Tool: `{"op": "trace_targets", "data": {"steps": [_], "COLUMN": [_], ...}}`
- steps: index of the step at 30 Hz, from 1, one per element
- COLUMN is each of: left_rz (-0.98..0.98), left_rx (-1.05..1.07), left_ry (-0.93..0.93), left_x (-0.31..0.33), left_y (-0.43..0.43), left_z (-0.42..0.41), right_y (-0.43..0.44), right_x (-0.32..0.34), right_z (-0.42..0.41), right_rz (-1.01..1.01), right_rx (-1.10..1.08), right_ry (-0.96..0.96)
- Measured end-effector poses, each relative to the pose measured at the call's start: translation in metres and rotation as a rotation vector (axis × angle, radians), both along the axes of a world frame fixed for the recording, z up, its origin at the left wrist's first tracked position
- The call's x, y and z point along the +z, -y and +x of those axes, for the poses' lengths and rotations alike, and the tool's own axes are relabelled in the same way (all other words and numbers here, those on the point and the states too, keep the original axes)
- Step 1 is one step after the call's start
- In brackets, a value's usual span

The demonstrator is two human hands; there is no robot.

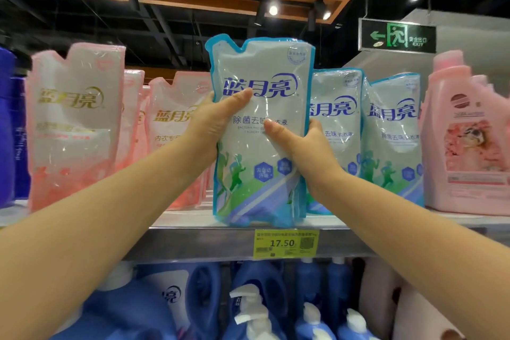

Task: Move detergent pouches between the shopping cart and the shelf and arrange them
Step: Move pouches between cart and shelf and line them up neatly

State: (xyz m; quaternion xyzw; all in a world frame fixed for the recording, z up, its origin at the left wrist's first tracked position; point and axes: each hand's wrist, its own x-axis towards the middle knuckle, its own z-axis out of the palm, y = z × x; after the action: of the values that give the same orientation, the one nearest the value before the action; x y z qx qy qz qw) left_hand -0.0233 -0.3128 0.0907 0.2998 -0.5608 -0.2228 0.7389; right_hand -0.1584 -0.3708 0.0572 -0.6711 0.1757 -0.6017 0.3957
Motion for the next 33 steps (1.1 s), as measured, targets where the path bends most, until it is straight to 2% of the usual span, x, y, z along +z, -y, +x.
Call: {"op": "trace_targets", "data": {"steps": [10,13,20,27,33], "left_rz": [0.105,0.204,0.227,0.3,0.324], "left_rx": [0.139,0.132,0.198,0.23,0.286], "left_ry": [-0.03,0.025,-0.012,-0.028,0.039], "left_x": [-0.024,-0.04,-0.045,-0.048,-0.047], "left_y": [-0.014,-0.022,-0.016,-0.015,-0.026], "left_z": [0.002,0.0,-0.006,-0.009,-0.012], "right_y": [-0.004,-0.002,0.006,0.004,-0.008], "right_x": [0.001,-0.003,-0.005,-0.006,-0.007], "right_z": [-0.014,-0.011,0.006,0.007,0.0], "right_rz": [0.081,0.129,0.261,0.271,0.269], "right_rx": [-0.031,-0.045,-0.031,-0.048,-0.034], "right_ry": [0.039,-0.003,-0.043,-0.062,-0.097]}}
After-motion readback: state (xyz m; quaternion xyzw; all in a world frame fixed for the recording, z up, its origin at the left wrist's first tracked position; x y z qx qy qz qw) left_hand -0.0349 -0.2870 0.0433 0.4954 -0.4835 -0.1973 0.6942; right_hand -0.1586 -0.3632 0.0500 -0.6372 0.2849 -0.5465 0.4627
